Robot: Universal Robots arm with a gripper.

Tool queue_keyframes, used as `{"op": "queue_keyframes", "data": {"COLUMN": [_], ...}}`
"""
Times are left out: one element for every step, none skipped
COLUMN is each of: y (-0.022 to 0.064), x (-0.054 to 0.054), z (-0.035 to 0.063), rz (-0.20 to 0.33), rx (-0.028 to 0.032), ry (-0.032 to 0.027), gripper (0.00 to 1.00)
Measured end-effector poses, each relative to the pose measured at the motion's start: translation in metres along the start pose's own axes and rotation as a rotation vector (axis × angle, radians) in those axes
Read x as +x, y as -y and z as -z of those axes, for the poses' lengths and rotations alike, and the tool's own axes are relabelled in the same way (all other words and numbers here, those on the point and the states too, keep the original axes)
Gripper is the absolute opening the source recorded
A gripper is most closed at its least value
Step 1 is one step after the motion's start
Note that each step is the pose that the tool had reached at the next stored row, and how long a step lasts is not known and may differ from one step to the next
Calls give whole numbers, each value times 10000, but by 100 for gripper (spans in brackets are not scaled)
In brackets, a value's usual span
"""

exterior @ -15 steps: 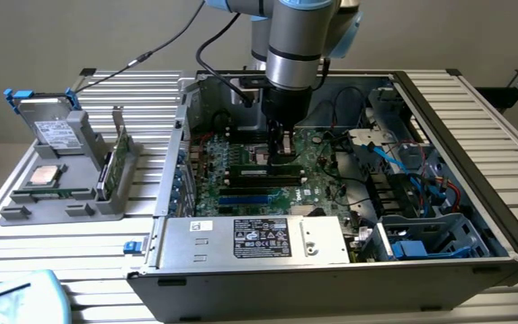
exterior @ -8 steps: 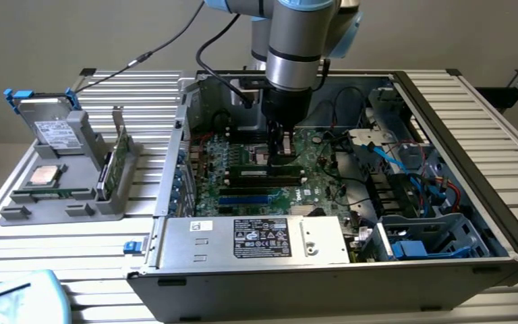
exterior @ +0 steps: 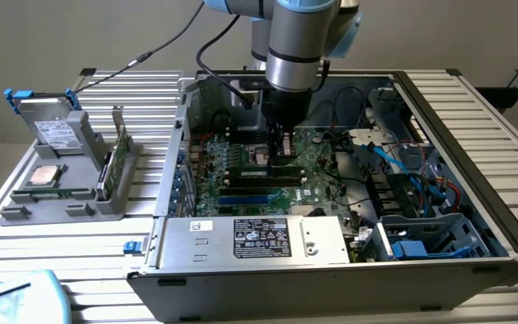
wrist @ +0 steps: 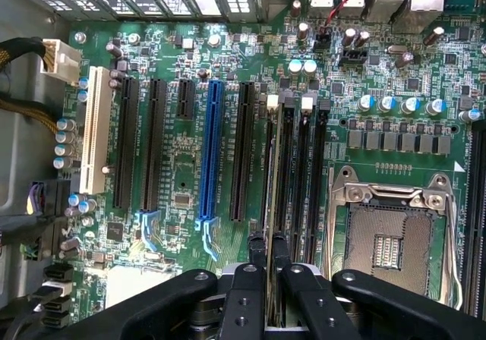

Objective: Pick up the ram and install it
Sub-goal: 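Insert the ram into the slot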

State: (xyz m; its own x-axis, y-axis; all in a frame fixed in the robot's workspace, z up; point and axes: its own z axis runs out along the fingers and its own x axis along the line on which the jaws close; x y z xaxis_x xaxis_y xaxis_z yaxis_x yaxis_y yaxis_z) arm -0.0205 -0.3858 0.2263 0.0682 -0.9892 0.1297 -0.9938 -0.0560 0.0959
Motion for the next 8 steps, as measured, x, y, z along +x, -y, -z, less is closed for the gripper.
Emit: {"op": "queue_keyframes", "data": {"y": [1, 1, 1, 1, 1, 1, 1, 2], "x": [-1, -1, -1, 0, -1, -1, -1, -1], "z": [-4, -7, -7, -7, -8, -11, -14, -16], "rz": [0, 0, 0, 0, 0, 0, 0, 0], "rx": [0, 0, -1, -2, -2, -1, 0, -1], "ry": [0, -1, -3, -5, -4, -1, 1, -1], "gripper": [14, 14, 14, 14, 14, 14, 14, 14]}}
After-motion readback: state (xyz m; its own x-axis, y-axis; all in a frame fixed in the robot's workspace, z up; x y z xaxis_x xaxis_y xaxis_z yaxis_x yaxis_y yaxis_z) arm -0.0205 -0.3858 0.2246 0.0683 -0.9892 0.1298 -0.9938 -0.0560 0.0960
